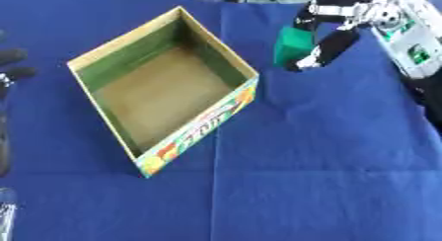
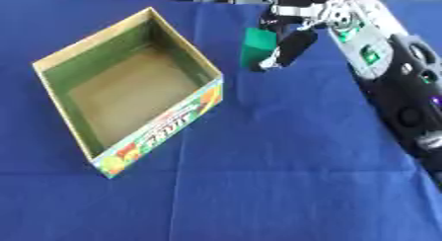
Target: Pick up objects on the table and place them in the box.
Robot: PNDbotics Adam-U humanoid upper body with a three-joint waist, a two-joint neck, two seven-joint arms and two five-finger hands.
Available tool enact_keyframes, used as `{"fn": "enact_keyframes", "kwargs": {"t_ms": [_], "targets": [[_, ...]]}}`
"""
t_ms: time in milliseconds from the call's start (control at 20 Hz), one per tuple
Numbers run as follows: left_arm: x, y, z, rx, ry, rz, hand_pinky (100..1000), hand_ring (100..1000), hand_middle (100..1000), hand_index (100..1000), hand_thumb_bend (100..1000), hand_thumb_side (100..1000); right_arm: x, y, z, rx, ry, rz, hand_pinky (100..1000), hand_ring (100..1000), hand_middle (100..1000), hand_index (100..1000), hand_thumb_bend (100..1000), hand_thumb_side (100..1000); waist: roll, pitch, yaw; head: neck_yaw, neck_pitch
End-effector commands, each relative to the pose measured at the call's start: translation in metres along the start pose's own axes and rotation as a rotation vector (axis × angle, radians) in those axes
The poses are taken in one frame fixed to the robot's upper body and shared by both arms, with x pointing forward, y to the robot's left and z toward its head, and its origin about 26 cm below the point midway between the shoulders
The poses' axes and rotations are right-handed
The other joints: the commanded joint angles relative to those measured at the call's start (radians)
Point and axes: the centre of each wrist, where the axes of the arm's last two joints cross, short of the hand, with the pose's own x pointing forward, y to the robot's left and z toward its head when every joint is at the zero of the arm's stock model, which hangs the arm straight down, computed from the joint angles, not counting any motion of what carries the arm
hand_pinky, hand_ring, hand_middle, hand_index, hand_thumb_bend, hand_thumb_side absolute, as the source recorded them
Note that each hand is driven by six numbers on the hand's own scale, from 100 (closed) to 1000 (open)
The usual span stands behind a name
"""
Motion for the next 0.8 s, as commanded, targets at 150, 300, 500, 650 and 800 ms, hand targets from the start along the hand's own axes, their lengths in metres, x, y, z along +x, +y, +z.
{"fn": "enact_keyframes", "kwargs": {"t_ms": [150, 300, 500, 650, 800], "targets": [[0.006, 0.002, -0.003, -0.014, -0.021, -0.012, 665, 711, 736, 830, 100, 1000, 0.015, -0.038, 0.016, -0.110, -0.036, 0.053, 728, 608, 342, 443, 100, 451, -0.004, -0.030, 0.004, -0.003, -0.015], [0.006, 0.002, -0.003, -0.015, -0.021, -0.012, 665, 711, 736, 830, 100, 1000, 0.027, -0.048, 0.013, -0.134, -0.063, 0.071, 726, 608, 341, 442, 100, 460, -0.007, -0.030, 0.011, -0.006, -0.021], [0.006, 0.001, -0.004, -0.017, -0.027, -0.009, 666, 712, 736, 830, 100, 1000, 0.046, -0.057, 0.002, -0.164, -0.109, 0.089, 727, 612, 340, 442, 100, 468, -0.009, -0.030, 0.028, -0.016, -0.028], [0.007, 0.000, -0.005, -0.022, -0.031, -0.002, 666, 711, 736, 830, 100, 1000, 0.057, -0.060, -0.009, -0.171, -0.138, 0.084, 729, 611, 338, 441, 100, 465, -0.011, -0.028, 0.043, -0.026, -0.030], [0.007, -0.002, -0.005, -0.027, -0.035, 0.004, 666, 711, 736, 830, 100, 1000, 0.064, -0.061, -0.017, -0.177, -0.153, 0.080, 731, 609, 337, 440, 100, 462, -0.014, -0.024, 0.057, -0.032, -0.035]]}}
